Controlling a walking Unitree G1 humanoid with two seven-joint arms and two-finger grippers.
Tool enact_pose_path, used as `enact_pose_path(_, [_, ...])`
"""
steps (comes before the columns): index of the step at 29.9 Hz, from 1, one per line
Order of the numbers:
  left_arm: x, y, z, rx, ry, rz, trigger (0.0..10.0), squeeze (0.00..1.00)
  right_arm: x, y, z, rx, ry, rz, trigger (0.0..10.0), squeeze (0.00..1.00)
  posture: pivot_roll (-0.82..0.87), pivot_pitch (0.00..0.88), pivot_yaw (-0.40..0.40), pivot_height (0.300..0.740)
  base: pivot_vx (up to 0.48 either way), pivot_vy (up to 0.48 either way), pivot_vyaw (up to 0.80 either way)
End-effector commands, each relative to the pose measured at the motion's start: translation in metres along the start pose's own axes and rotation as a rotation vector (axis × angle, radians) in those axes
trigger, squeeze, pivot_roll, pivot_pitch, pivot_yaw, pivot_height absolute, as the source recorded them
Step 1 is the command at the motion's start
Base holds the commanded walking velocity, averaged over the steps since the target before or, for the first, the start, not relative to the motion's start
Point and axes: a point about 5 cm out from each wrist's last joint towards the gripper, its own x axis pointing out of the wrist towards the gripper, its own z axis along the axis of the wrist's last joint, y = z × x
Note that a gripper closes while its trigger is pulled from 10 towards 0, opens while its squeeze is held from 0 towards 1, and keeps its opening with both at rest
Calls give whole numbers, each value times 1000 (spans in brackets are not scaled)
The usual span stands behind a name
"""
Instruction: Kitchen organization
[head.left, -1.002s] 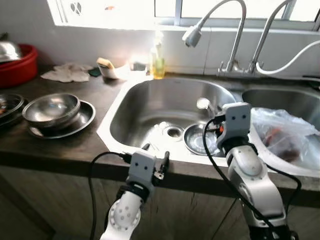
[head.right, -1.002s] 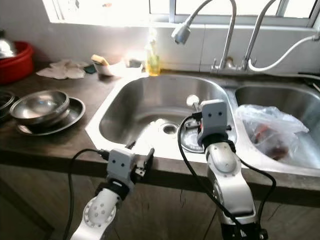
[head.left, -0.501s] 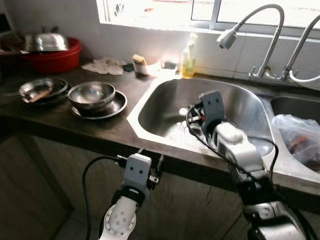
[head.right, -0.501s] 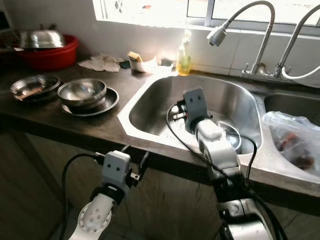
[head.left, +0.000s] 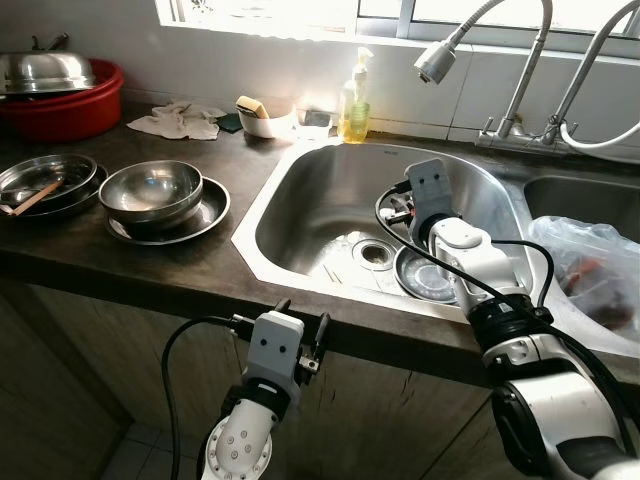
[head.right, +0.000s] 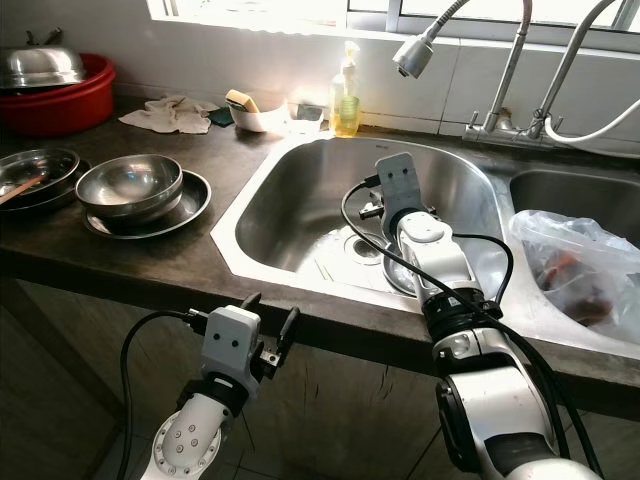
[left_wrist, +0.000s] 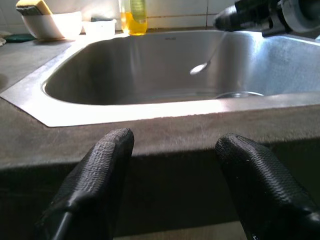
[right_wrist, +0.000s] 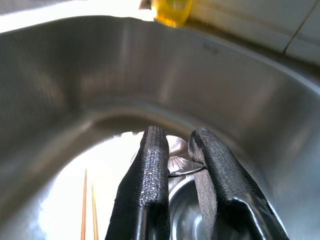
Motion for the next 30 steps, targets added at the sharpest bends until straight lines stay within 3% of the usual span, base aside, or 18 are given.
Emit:
enact_pose_path(1, [-2,-2,3,0,1,-7,10000,0,2,-1,0,-5,4,-9,10000,0,225,83,-78,740,0,0,0])
enact_pose_path(2, [-2,-2,3,-1,1,-7,10000,0,2,-1,-1,-6,6,-8,10000,145,224,87,-76,740,0,0,0])
enact_pose_path(3, [-3,-2,3,-2,1,-7,10000,0,2,-1,-1,-6,6,-8,10000,145,224,87,-76,740,0,0,0])
enact_pose_path(4, [-3,-2,3,-3,3,-8,10000,0,3,0,-2,-5,5,-7,10000,1000,225,89,-73,740,0,0,0])
enact_pose_path(17, [-1,-1,3,-3,8,-7,10000,0,3,-7,-2,21,-29,-56,10000,1000,224,81,-71,740,0,0,0])
enact_pose_path(18, [-1,-1,3,-2,8,-7,10000,0,1,-7,-1,34,-51,-61,10000,565,226,78,-69,740,0,0,0])
enact_pose_path(19, [0,-1,3,-1,7,-7,10000,0,0,-9,3,48,-88,-71,10000,0,228,75,-73,740,0,0,0])
enact_pose_path(22, [2,0,5,1,1,-2,10000,0,-10,-13,12,85,-195,-106,10000,0,234,70,-75,740,0,0,0])
enact_pose_path(24, [2,1,5,1,0,-1,10000,0,-12,-13,13,94,-211,-108,10000,0,234,70,-75,740,0,0,0])
enact_pose_path(26, [5,2,5,4,-5,1,10000,0,-33,-15,22,97,-351,-129,10000,0,227,57,-73,740,0,0,0])
enact_pose_path(30, [7,2,5,4,-11,-2,10000,0,-53,-8,19,120,-408,-104,10000,0,219,47,-72,740,0,0,0])
